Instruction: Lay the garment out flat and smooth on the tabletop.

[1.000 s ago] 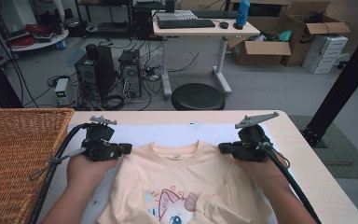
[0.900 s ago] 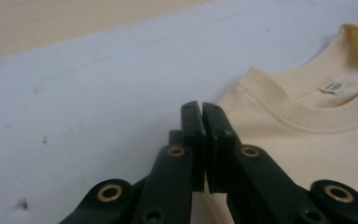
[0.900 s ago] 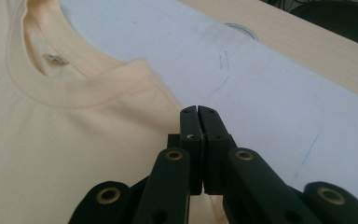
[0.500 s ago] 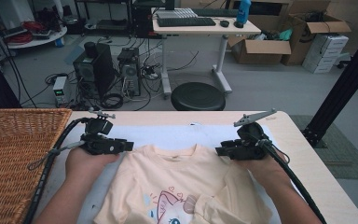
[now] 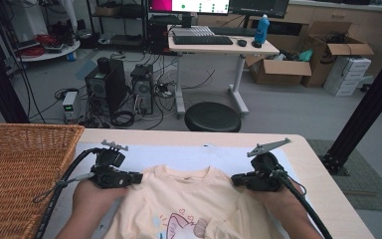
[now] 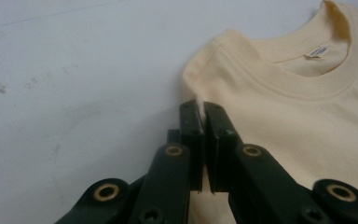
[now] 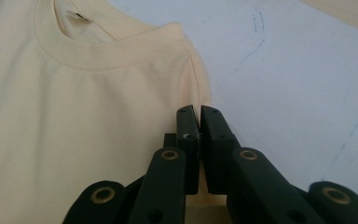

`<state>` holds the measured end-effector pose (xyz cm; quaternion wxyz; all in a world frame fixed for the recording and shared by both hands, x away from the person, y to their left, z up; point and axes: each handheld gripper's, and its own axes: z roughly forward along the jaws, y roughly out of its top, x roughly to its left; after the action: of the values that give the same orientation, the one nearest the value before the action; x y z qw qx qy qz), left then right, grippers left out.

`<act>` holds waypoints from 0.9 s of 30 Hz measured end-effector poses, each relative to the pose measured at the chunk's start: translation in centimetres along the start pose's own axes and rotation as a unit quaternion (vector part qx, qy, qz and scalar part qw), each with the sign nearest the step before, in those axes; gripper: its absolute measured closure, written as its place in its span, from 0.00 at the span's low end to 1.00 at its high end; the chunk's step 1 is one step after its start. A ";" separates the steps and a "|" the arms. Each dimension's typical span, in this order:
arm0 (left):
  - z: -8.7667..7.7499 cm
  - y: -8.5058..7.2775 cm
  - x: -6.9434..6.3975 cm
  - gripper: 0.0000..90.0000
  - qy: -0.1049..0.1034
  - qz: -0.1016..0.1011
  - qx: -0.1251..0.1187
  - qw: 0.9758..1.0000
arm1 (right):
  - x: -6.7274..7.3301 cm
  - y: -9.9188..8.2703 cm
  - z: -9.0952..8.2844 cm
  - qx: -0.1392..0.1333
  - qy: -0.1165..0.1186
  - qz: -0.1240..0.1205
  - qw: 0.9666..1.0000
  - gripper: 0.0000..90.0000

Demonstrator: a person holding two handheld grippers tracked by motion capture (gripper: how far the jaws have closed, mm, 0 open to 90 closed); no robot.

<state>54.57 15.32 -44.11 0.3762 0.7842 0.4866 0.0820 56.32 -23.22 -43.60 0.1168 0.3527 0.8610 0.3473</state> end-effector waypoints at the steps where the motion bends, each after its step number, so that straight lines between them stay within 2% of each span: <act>1: -0.1 0.1 0.0 0.97 0.018 0.008 -0.005 1.000 | -0.1 0.1 -0.1 0.000 -0.012 -0.006 1.000 0.97; 2: -0.1 0.2 0.3 0.97 0.028 0.010 -0.008 1.000 | -0.2 0.2 -0.2 -0.007 -0.015 -0.004 1.000 0.97; 4: -0.1 0.5 0.9 0.98 0.013 -0.009 -0.020 1.000 | -0.7 0.4 -0.5 -0.018 -0.017 0.001 1.000 0.97; 5: -0.1 0.6 1.1 0.98 0.014 -0.011 -0.020 1.000 | -0.9 0.5 -0.5 -0.019 -0.018 0.002 1.000 0.97; 11: 0.5 2.3 1.5 0.98 0.027 0.002 -0.012 1.000 | -1.8 1.5 0.0 -0.019 -0.030 -0.005 0.999 0.97; 19: 1.6 3.5 2.7 0.97 0.028 -0.003 -0.013 1.000 | -3.2 2.7 1.1 -0.019 -0.035 0.005 0.999 0.97; 27: 1.7 4.8 3.3 0.97 0.030 -0.002 -0.016 0.999 | -4.1 3.8 1.5 -0.025 -0.039 0.011 0.999 0.97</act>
<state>60.47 16.01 -42.84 0.3740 0.7743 0.4981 0.1118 61.97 -23.34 -42.26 0.1553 0.3724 0.8429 0.3559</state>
